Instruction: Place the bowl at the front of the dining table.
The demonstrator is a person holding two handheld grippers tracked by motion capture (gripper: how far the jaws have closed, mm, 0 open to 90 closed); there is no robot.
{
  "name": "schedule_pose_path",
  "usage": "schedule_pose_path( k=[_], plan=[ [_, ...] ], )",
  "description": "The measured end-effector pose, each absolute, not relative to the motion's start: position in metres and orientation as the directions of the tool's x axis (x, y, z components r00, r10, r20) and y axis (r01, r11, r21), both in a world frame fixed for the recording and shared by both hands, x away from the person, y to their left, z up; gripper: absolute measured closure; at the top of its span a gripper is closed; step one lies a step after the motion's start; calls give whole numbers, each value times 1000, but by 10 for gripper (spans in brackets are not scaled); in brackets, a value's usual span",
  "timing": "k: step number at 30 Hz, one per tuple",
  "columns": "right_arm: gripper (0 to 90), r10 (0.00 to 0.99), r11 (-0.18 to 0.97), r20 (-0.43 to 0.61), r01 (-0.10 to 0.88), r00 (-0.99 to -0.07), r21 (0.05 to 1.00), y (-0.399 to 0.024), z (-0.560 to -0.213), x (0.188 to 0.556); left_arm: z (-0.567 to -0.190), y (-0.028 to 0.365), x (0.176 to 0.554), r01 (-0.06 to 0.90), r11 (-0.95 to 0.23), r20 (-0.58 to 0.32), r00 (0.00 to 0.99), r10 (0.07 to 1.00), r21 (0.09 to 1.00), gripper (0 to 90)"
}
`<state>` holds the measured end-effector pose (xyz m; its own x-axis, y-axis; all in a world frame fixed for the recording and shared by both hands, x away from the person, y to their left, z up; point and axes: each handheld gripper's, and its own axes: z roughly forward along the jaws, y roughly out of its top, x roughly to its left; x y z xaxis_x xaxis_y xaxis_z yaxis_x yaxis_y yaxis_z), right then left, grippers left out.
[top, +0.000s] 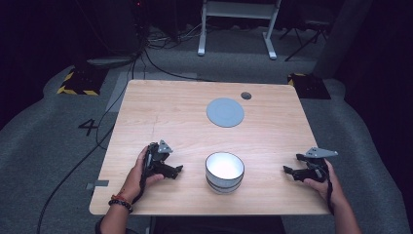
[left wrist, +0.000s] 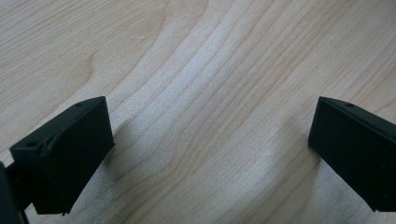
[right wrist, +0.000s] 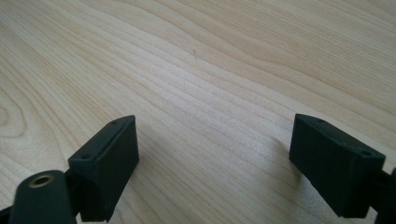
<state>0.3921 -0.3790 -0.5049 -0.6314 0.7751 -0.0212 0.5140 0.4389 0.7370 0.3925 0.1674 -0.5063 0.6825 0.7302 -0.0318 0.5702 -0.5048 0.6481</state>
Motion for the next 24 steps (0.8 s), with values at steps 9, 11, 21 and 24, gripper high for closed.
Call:
schedule_pose_path(
  k=[9,11,21,24],
  plan=[
    [156,777,435,-16,518,-630,737,-379,-505,392,-506,167,390,572,-497,-17,667,745,652,4],
    [156,779,435,-18,519,-627,736,-379,-505,391,-506,167,390,572,-497,-17,667,745,652,4],
    [159,764,453,-11,525,-645,720,-383,-502,387,-506,168,391,575,-497,-28,672,740,650,3],
    [162,750,440,20,521,-661,731,-384,-501,386,-506,168,391,575,-497,-29,672,740,650,3]
  ],
)
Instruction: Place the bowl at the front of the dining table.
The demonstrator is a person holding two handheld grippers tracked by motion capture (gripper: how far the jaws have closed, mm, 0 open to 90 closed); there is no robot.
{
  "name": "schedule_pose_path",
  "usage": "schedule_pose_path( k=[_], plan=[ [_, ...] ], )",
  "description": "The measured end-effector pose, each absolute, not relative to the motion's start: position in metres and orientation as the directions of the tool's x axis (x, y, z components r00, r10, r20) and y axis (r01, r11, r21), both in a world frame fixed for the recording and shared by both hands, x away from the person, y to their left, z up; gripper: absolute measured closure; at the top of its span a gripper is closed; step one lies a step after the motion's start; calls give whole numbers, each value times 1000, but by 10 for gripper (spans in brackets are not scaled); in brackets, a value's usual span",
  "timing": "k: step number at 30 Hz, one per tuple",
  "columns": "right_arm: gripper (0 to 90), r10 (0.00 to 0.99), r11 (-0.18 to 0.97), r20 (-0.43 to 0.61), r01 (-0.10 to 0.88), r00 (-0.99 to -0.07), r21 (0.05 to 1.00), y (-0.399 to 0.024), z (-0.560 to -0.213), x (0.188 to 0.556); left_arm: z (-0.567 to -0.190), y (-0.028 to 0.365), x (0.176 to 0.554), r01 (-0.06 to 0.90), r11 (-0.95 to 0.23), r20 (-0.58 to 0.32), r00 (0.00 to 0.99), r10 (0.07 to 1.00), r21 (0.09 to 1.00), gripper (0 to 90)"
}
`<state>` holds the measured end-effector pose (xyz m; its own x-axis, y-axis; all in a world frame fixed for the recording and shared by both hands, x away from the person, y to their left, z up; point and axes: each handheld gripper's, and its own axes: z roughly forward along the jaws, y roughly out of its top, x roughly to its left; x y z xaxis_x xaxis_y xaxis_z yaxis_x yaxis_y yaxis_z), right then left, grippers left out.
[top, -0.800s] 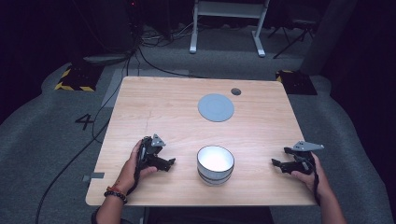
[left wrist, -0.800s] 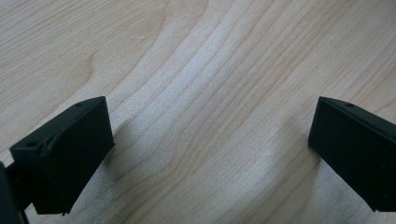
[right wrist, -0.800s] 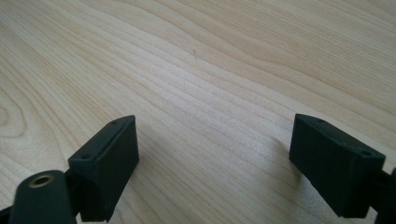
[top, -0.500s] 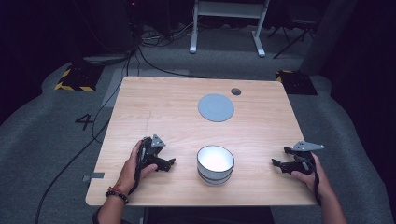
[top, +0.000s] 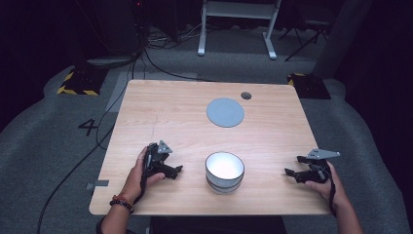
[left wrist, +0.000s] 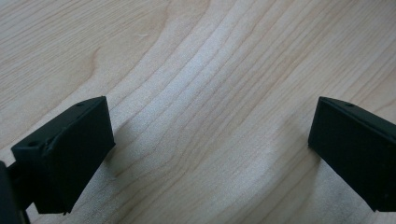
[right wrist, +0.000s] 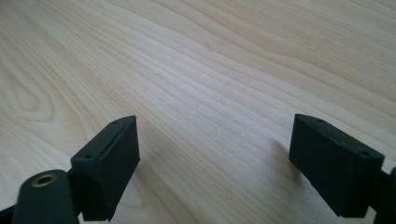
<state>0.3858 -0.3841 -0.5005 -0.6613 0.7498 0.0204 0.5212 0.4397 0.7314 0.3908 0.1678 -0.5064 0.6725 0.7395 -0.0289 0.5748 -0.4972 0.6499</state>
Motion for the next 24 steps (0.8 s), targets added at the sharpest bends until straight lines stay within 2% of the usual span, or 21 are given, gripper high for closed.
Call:
schedule_pose_path(
  k=[9,24],
  plan=[
    [164,719,430,10,456,-695,779,-372,-477,373,-506,168,391,574,-498,-29,673,739,650,2],
    [182,626,477,-14,369,-780,798,-335,-454,359,-506,168,391,574,-498,-29,673,739,650,2]
  ],
)
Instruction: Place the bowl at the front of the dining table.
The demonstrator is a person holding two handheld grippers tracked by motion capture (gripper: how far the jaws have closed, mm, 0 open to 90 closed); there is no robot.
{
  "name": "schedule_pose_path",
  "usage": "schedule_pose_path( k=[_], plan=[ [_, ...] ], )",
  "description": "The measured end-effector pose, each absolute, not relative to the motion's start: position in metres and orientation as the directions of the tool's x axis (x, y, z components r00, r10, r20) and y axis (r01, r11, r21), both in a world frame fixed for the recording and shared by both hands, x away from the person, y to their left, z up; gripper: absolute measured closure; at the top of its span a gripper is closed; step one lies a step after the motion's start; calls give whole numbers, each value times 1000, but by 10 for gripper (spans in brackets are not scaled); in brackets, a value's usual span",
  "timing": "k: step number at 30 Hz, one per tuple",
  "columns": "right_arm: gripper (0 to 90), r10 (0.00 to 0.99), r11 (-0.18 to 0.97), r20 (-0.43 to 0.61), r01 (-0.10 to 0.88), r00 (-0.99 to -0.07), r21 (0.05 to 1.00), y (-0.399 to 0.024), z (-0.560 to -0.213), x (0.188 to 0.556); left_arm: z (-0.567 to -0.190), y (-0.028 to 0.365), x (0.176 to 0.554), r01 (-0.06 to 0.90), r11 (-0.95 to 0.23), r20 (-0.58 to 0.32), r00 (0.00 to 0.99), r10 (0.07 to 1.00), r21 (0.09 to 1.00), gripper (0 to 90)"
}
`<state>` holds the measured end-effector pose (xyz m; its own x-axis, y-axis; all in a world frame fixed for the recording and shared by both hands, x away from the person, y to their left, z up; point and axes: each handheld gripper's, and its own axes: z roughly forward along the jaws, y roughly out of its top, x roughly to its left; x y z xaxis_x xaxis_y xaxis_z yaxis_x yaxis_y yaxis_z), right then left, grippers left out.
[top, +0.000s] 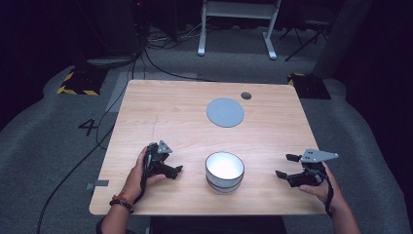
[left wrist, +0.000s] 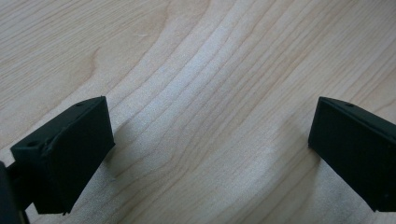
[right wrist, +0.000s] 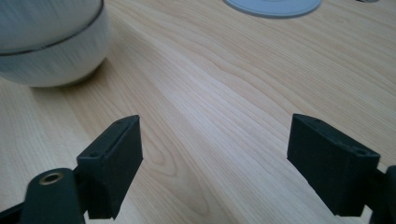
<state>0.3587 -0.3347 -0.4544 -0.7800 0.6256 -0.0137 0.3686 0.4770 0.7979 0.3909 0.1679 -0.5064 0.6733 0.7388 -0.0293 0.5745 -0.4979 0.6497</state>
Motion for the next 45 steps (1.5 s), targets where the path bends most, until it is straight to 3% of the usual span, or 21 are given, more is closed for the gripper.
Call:
schedule_pose_path(
  k=[17,45],
  plan=[
    [183,512,504,17,316,-859,804,-297,-444,345,-506,168,391,574,-498,-29,673,739,650,2],
    [181,365,585,-70,170,-928,793,-245,-412,330,-506,168,391,574,-497,-29,673,739,650,2]
  ],
)
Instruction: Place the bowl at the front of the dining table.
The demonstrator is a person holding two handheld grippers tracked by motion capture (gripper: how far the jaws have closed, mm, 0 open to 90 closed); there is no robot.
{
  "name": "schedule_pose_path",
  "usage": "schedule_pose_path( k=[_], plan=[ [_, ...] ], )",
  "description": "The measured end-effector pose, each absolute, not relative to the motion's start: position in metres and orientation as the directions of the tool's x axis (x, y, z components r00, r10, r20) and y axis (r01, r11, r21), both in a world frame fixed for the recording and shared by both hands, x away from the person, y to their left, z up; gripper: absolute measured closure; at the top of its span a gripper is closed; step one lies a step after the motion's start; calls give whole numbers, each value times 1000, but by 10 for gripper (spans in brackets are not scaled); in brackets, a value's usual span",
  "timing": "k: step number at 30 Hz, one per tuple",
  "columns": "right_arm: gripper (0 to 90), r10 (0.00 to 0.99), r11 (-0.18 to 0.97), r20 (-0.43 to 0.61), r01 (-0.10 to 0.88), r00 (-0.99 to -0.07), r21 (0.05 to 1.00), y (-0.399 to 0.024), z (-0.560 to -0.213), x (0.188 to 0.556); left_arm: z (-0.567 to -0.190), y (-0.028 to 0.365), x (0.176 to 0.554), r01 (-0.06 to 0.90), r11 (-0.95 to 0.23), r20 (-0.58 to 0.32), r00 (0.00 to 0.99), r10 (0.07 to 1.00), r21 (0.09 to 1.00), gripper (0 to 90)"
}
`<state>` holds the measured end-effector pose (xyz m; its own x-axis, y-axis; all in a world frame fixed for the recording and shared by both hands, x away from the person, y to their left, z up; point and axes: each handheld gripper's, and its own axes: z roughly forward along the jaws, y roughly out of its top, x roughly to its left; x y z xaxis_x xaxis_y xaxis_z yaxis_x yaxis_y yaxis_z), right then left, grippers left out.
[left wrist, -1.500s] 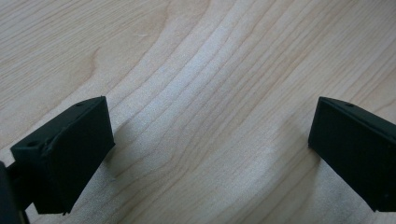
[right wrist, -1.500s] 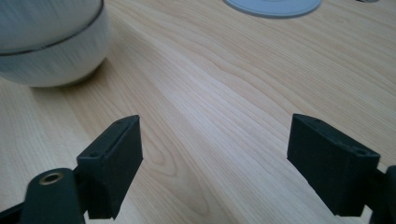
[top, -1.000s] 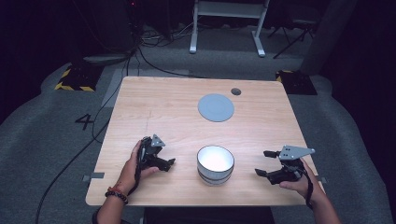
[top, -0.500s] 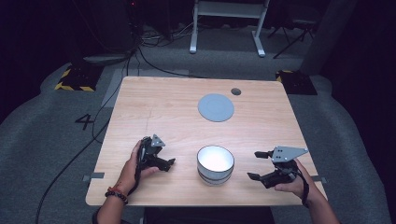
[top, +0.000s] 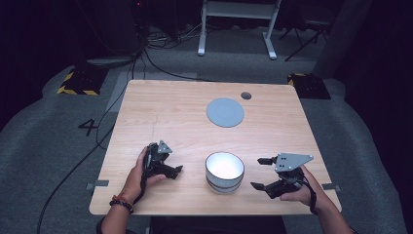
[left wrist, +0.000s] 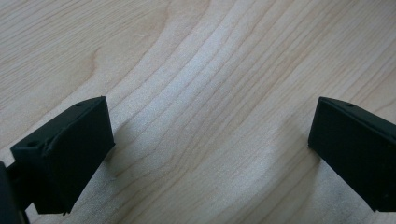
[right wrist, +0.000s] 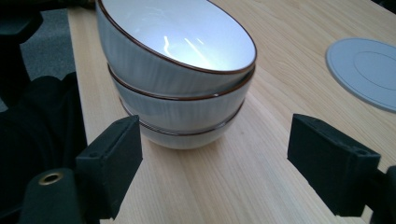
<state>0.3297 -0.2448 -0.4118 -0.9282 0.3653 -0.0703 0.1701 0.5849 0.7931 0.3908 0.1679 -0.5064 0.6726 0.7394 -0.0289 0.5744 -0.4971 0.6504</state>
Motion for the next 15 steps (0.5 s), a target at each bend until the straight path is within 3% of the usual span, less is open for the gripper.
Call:
schedule_pose_path(
  k=[15],
  plan=[
    [183,312,616,-94,126,-945,777,-221,-409,328,-506,168,391,574,-498,-28,673,739,650,2]
  ],
)
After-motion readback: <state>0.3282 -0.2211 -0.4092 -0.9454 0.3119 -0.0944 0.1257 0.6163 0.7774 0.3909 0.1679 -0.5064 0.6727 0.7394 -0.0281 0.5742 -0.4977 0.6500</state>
